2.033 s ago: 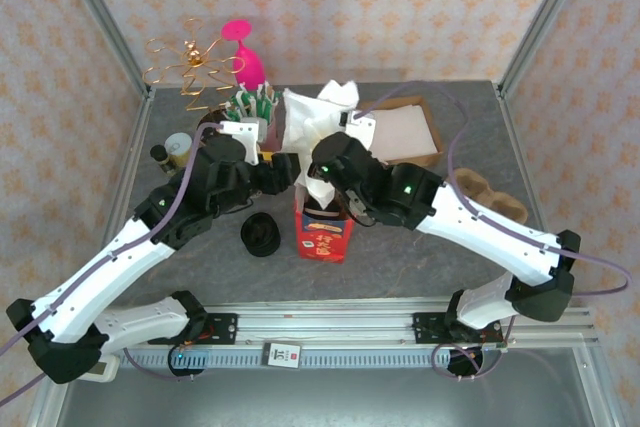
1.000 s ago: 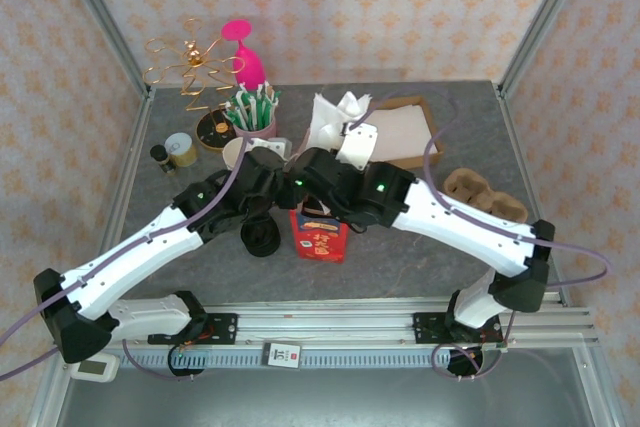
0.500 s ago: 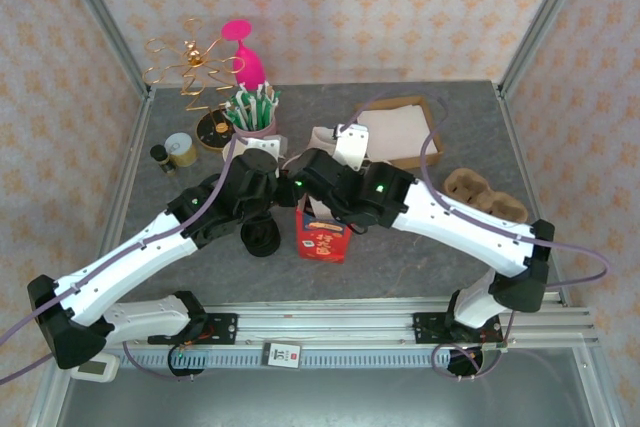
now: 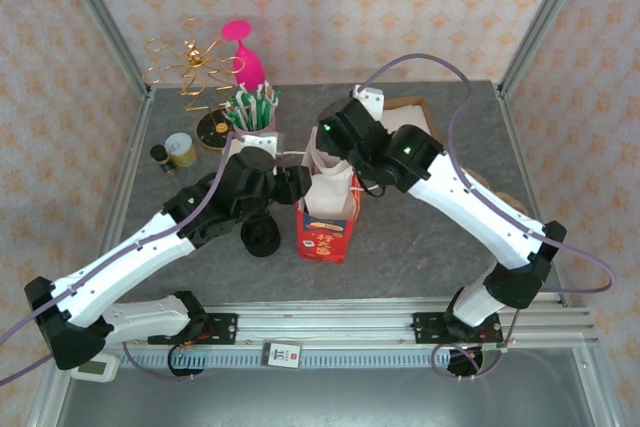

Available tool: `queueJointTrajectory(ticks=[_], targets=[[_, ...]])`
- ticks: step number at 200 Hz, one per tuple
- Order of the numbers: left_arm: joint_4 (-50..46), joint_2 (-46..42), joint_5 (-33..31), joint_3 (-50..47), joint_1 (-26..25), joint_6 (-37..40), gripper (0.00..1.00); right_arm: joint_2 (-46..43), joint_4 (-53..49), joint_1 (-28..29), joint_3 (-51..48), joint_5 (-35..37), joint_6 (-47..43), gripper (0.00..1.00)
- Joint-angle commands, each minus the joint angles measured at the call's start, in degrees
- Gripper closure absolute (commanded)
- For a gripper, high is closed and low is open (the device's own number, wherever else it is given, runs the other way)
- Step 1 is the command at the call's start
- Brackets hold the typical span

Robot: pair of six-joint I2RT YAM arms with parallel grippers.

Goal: Pack the takeout coffee

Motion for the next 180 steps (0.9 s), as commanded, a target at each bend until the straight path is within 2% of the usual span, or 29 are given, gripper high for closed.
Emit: queueJointTrajectory(ticks=[1, 11, 22, 32, 41, 53, 63, 75, 93, 109, 119, 128, 143, 151, 165, 174, 180], targets=[[-1.4, -6.4, -8.1, 4.5, 0.1, 3.4, 0.31, -6.5, 2.3, -8.4, -1.7, 2.0, -4.2, 0.12], [-2.7, -9.3, -13.5, 4.6, 1.1, 4.0, 0.24, -10.5, 6.7, -14.4, -7.7, 1.0, -5.5, 0.06], [-6.0, -12.2, -22.5, 4.0, 2.8, 3.9, 0.14, -15.4, 12.7, -20.5, -16.7, 3.6, -5.7, 0.0], [-10.0, -14.7, -31.7, 2.5, 5.5, 2.6, 0.08, -19.9, 19.3, -26.1, -25.9, 5.8, -6.2, 0.0], [-11.5, -16.9, -37.4, -0.5, 8.5, 2.6, 0.03, -23.2, 25.4, -31.0, -34.4, 7.5, -6.5, 0.0], [-10.9, -19.3, -44.6, -6.6, 13.3, 0.6, 0.02, -25.6, 33.3, -36.3, -45.1, 9.6, -7.1, 0.0], [-7.3, -20.7, -47.1, -13.1, 17.5, 0.5, 0.01, -26.0, 42.3, -39.1, -52.8, 11.5, -8.7, 0.0], [1.8, -21.7, -45.2, -21.4, 23.3, 5.1, 0.01, -24.7, 51.4, -40.9, -61.4, 12.6, -11.7, 0.0], [18.0, -20.1, -43.5, -32.9, 31.5, 8.7, 0.01, -19.8, 63.5, -42.0, -68.9, 17.0, -14.6, 0.0], [36.1, -16.0, -35.7, -42.3, 40.0, 14.3, 0.01, -14.8, 75.0, -44.0, -74.2, 13.7, -18.1, 0.0], [47.7, -11.7, -32.9, -47.2, 43.6, 16.5, 0.01, -11.8, 81.6, -44.7, -76.4, 10.2, -19.9, 0.0], [58.9, -8.1, -31.2, -51.4, 44.9, 18.4, 0.01, -9.2, 88.4, -44.8, -78.5, 7.0, -22.4, 0.0], [77.2, -1.8, -24.5, -56.3, 45.0, 23.9, 0.01, -6.0, 100.0, -44.8, -81.9, 0.0, -26.9, 0.0], [85.4, 1.9, -20.8, -57.8, 45.0, 25.9, 0.01, -6.2, 101.1, -44.9, -82.0, -3.8, -28.6, 0.0], [94.5, 8.1, -17.2, -58.5, 45.0, 27.5, 0.01, -6.6, 110.2, -45.0, -85.3, -9.0, -35.0, 0.0], [99.6, 11.2, -15.1, -58.3, 44.9, 29.5, 0.01, -6.5, 118.2, -45.6, -88.8, -10.0, -36.2, 0.0], [100.3, 12.0, -13.3, -58.1, 44.9, 30.1, 0.01, -6.3, 119.7, -47.0, -89.7, -13.4, -35.5, 0.0]])
